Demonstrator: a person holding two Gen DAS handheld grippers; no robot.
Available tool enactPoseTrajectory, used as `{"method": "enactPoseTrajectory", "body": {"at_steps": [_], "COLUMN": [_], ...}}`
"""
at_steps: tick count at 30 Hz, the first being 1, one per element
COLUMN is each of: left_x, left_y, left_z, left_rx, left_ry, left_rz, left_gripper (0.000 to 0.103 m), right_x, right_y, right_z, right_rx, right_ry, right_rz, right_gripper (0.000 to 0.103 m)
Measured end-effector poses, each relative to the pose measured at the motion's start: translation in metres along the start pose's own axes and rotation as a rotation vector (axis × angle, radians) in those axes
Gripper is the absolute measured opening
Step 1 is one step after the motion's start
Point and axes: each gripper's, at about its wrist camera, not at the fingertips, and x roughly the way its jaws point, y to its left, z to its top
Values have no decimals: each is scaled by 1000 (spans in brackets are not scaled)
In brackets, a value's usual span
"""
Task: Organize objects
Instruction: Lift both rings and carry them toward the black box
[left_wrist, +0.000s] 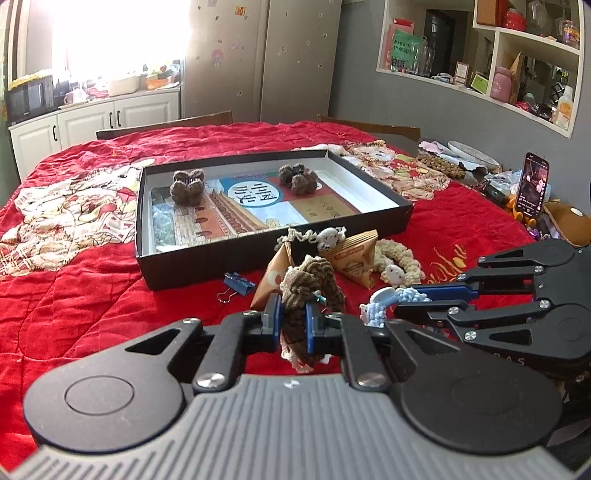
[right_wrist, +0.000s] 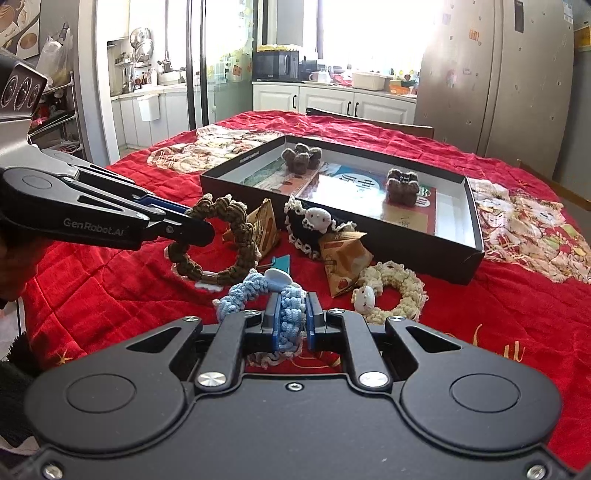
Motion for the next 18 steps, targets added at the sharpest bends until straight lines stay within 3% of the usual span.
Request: {"method": "enactPoseTrajectory", "body": {"at_steps": [18], "left_x": [-18], "left_y": [-8], "left_z": [10], "left_rx": [24], "left_ry": [-57], "left_rz": [-7], "left_gripper": [16], "right_x": [-17], "right_y": [-1], "right_z": [8], "right_rx": [-12], "right_ry": [-55], "right_rz": [-23], "right_gripper": [13]}}
